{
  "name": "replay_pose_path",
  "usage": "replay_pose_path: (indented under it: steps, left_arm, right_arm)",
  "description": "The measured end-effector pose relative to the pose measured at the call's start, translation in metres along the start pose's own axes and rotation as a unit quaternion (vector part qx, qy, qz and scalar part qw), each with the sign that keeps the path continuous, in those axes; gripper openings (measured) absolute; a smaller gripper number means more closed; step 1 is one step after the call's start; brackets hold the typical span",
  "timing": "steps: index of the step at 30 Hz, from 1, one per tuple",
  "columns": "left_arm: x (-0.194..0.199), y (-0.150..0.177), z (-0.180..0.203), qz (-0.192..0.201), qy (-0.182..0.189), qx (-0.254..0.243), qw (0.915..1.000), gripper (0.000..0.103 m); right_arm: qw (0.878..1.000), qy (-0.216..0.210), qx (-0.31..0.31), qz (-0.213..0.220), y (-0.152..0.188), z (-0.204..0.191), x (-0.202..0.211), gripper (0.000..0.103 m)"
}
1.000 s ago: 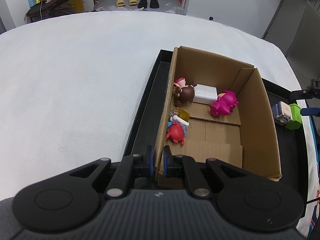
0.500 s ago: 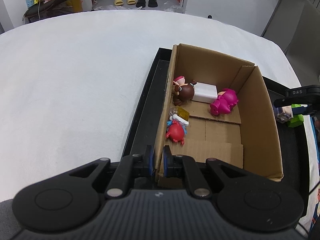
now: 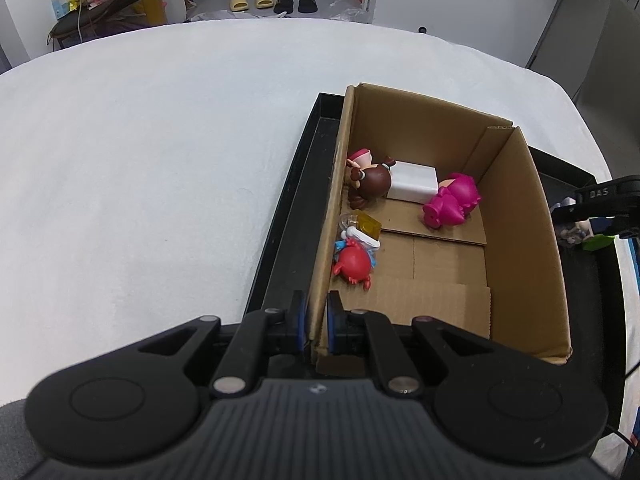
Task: Organize rigid objects
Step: 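Close the right tool on the white-blue cube toy, then carry the white-blue cube toy with the right tool over the box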
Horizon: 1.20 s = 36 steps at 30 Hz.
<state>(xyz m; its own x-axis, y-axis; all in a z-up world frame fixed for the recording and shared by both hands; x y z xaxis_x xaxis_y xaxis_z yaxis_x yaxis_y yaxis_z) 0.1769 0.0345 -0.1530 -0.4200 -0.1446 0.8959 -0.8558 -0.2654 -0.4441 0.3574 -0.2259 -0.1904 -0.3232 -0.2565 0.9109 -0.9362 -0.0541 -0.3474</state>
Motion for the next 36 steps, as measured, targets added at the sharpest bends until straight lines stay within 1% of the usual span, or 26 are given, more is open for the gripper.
replay_pose_path:
  steps: [11, 17, 24, 29, 36]
  left_arm:
    - [-0.001, -0.001, 0.005, -0.003, -0.008, -0.005, 0.9999, 0.009]
    - [-0.002, -0.001, 0.003, -0.005, -0.006, 0.002, 1.0, 0.009]
    - [-0.001, 0.0, 0.006, -0.003, -0.014, -0.003, 0.9999, 0.009]
    - [0.001, 0.001, 0.005, -0.001, -0.009, 0.0, 1.0, 0.009]
    - [0.002, 0.002, 0.006, 0.004, -0.01, -0.008, 0.9999, 0.009]
  right_arm:
    - [0.999, -0.035, -0.005, 0.039, 0.001, 0.011, 0.049, 0.043]
    - [0.997, -0.051, -0.002, 0.062, 0.002, 0.012, 0.079, 0.043]
    - [0.994, -0.072, 0.008, 0.084, 0.005, 0.004, 0.108, 0.043]
    - [0.991, -0.088, 0.021, 0.096, 0.01, -0.004, 0.125, 0.043]
    - [0.988, -0.11, 0.034, 0.105, 0.016, -0.017, 0.139, 0.043]
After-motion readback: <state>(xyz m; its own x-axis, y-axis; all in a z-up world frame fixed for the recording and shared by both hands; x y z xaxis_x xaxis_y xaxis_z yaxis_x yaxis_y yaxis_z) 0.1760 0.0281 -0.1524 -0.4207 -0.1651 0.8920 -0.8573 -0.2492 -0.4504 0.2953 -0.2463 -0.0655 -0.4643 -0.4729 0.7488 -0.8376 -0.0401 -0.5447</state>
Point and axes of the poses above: each gripper's, at about its wrist camera, not at the fingertips, and x roughly against the way its jaws point, z to its right, y to its underside, the point moved 2 cm from there along -x, roughly the way its jaws point, and after that the axes turned 2 degrees about -y, right-handed, at the moved point
